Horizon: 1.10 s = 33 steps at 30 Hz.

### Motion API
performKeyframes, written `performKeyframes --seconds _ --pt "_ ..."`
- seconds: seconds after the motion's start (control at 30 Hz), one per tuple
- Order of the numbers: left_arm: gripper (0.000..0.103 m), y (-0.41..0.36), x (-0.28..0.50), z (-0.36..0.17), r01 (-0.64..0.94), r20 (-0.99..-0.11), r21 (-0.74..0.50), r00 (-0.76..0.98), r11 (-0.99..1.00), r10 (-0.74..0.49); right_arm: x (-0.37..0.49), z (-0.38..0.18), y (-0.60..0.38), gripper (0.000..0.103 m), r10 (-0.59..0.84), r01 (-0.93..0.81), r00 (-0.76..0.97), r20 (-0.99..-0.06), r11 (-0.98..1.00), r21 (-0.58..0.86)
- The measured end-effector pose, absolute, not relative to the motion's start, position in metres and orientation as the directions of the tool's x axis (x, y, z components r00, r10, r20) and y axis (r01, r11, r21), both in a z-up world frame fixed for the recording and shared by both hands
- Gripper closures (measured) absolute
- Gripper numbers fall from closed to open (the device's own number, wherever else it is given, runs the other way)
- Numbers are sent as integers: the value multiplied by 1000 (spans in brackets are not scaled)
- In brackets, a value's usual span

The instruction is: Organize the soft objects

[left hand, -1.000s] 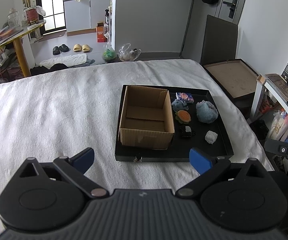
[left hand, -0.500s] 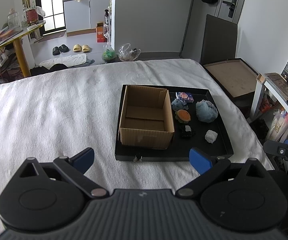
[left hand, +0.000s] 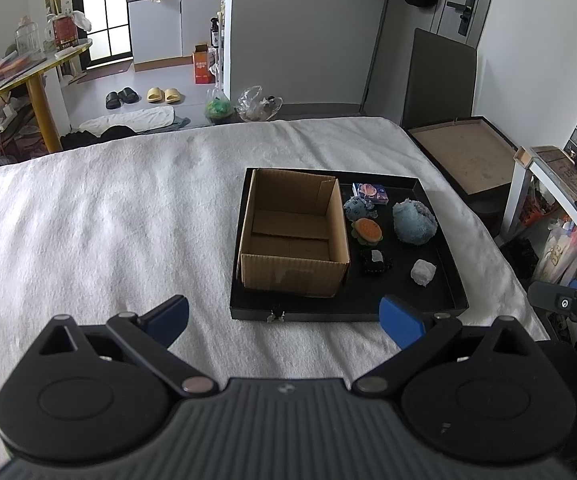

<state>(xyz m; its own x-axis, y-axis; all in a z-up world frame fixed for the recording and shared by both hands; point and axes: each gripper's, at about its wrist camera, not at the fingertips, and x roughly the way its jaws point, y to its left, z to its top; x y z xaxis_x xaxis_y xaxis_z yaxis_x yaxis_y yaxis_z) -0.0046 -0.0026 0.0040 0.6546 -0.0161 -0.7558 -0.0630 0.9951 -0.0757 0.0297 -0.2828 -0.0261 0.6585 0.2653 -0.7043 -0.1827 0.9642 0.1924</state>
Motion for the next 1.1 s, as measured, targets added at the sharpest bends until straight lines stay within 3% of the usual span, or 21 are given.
performKeyframes --seconds 1.1 --pt "2 0 43 -28 -87 -785 -76 619 993 -6 68 -66 -285 0 260 -144 612 -747 965 219"
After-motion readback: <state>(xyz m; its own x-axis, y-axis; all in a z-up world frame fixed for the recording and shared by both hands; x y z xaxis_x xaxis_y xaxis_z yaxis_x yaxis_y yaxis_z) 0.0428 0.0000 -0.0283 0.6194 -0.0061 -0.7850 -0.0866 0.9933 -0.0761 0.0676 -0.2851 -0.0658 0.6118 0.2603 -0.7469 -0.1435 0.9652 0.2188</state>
